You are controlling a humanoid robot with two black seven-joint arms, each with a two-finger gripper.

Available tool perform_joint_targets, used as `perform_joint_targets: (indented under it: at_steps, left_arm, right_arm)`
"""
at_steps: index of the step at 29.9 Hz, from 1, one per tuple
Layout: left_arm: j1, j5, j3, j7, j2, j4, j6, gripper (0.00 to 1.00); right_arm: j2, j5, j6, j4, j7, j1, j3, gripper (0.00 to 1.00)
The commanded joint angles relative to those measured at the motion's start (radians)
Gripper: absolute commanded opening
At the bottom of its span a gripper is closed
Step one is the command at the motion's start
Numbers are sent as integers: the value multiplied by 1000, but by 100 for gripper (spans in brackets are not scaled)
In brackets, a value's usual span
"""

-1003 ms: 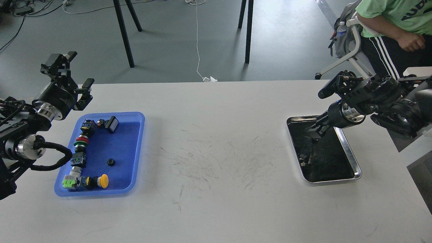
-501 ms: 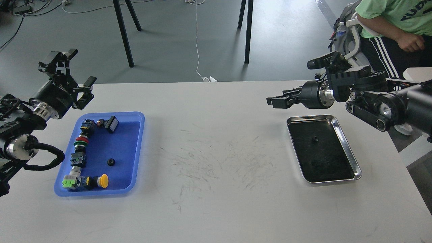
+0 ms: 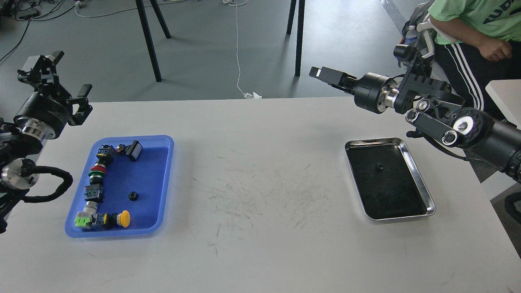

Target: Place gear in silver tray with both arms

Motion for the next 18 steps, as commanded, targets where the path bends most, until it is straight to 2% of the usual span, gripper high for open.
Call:
perform_joint_targets:
  at_steps: [1,6,8,11,15,18]
  left_arm:
    - [53,-18,-89,0,-22,-4,1,98]
    - [84,-11,-129,0,-53,-4,9,98]
    - [82,-8,-95,0,-42,-4,21,98]
    - [70,35,26,0,13,-23,7,98]
    - [10,265,150,0,99,-192,-19,98]
    - [-8,474,236,0,145,-286,34,99]
  right_arm:
    - [10,72,-16,0,0,3,25,86]
    - [10,158,-37,1,0,-5,101,88]
    - [10,217,-42,1,0,-8,121,89]
    - [10,296,-53,6,0,-12,127,89]
    - [10,343,-68,6,0,-32,128,92]
    - [13,344,-79,10,0,-43,128,92]
